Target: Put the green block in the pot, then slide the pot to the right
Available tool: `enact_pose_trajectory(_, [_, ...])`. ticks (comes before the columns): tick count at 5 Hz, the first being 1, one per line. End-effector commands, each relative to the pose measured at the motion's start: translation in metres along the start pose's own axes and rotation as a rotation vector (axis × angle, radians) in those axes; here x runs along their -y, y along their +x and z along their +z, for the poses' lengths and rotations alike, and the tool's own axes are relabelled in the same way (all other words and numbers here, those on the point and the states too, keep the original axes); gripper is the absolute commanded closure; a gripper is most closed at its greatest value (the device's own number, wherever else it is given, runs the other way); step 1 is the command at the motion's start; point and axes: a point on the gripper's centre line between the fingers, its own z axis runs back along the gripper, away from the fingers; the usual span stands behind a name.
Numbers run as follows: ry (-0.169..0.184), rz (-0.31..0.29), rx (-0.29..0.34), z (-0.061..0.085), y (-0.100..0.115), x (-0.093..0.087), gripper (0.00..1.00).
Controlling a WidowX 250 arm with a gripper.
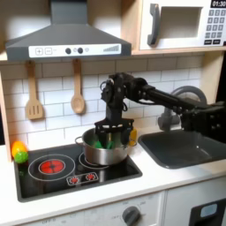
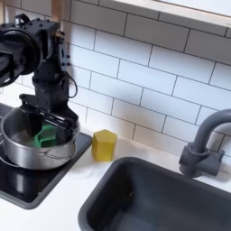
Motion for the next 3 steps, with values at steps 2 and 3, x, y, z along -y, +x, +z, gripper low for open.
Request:
enact_pose_trajectory(2, [-0.004, -0.003, -0.009, -0.0024, -0.0009, 0.0118, 0.00])
enact_pose_trajectory(3, [-0.004, -0.003, -0.008, -0.0018, -0.0009, 0.0118, 0.00])
